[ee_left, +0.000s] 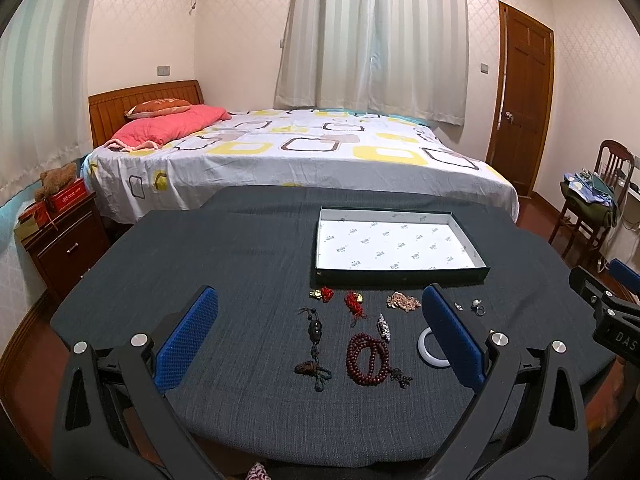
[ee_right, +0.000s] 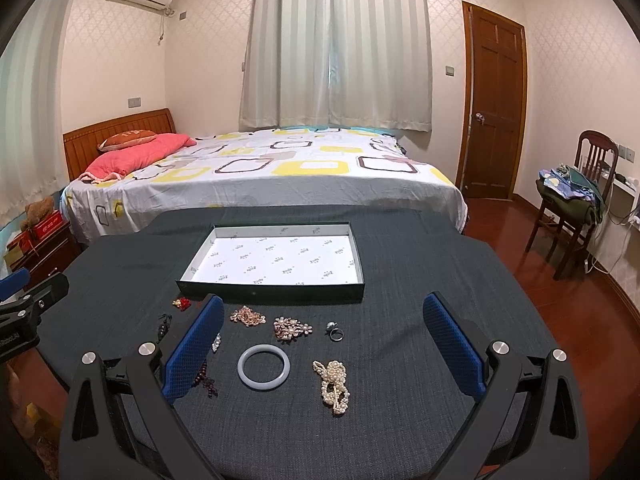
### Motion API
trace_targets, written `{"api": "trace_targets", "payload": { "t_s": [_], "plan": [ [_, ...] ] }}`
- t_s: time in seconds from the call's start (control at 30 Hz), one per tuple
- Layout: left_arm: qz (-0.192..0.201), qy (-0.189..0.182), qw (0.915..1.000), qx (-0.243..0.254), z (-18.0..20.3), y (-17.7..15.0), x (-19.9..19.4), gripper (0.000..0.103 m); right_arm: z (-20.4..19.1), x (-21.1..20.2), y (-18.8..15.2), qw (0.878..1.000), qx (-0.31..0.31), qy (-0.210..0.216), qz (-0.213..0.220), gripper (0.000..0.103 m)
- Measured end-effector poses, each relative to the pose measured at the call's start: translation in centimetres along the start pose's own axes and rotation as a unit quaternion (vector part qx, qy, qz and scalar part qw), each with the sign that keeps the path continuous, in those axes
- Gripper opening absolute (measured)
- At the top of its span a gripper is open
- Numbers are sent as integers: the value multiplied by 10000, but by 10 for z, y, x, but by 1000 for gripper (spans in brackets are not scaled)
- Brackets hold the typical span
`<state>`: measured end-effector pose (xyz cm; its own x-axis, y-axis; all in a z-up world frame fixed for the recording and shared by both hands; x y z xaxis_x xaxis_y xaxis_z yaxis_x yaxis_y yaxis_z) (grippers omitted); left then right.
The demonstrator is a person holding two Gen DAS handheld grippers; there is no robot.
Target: Organize jewelry
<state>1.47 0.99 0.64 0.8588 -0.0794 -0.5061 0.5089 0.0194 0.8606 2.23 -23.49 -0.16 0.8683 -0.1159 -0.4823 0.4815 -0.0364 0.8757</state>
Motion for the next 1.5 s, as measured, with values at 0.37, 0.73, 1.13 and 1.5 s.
{"api": "trace_targets", "payload": {
  "t_s": [0.37, 0.73, 1.13, 1.5],
  "plan": [
    [-5, 5, 10000, 2, 0, 0, 0, 100, -1, -1, -1, 10000, -3, 5, 1, 97],
    [-6, -1, 10000, 1, 0, -2, 0, 100, -2, -1, -2, 10000, -3, 9, -5, 97],
    [-11, 7, 10000, -4, 1, -2, 1, 99, -2, 0, -3, 10000, -4, 9, -7, 97],
    [-64, 7, 10000, 1, 3, -10, 5, 100, -5, 4, -6, 10000, -1, 33, -63, 97]
  ]
}}
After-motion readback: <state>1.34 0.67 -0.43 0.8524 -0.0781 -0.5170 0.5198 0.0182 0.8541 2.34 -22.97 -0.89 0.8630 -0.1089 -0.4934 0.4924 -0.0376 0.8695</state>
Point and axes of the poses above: each gripper's, at about its wrist camera, not at the fingertips, and x roughly the way its jaws point, z to its right, y to its top, the point moved 2 cm from there along x, roughly the way its jaws point, and after that the axes turned 4 degrees about -y, right-handed, at the moved point
